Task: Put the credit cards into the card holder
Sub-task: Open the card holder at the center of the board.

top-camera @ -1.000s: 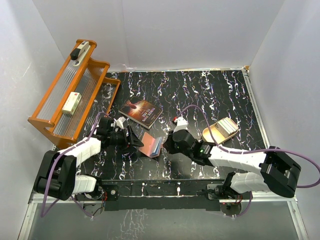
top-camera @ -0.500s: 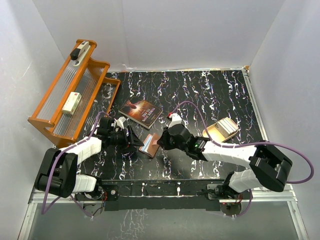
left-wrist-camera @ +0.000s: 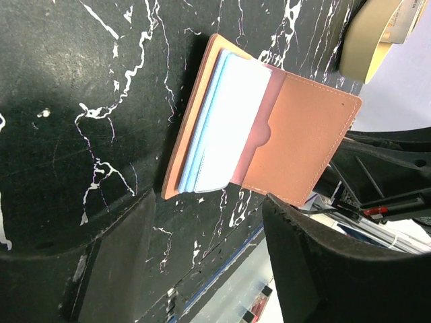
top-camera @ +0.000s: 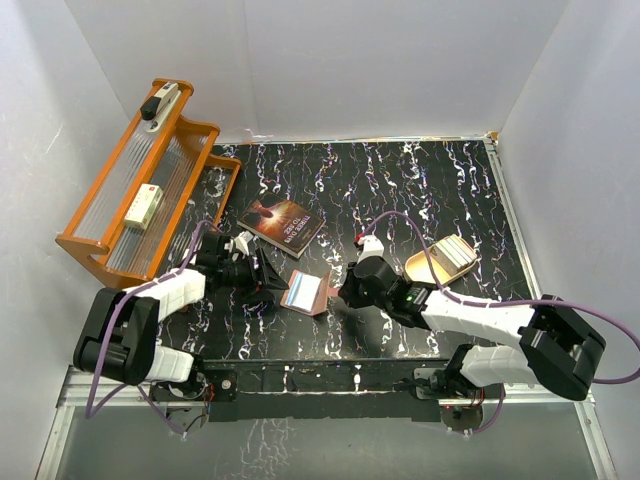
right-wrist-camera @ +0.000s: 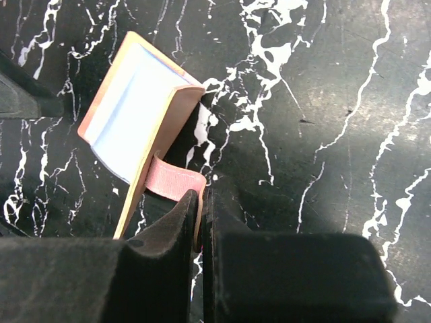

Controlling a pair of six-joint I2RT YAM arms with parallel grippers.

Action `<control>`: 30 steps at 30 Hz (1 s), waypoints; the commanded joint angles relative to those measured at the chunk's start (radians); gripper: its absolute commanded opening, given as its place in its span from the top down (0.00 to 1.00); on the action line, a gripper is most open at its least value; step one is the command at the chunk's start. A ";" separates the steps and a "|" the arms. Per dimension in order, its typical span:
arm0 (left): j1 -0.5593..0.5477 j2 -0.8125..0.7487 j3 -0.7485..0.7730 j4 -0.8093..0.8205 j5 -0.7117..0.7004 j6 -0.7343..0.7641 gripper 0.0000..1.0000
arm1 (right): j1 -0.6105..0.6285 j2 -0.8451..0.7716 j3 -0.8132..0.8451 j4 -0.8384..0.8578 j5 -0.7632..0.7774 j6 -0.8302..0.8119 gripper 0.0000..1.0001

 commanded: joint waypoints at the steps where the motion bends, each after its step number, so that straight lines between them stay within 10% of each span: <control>1: 0.003 0.022 0.030 0.031 0.011 -0.013 0.37 | -0.022 -0.015 -0.015 0.009 0.022 -0.007 1.00; 30: -0.017 0.166 -0.059 0.340 0.101 -0.158 0.37 | -0.059 0.045 -0.079 0.002 0.021 0.020 1.00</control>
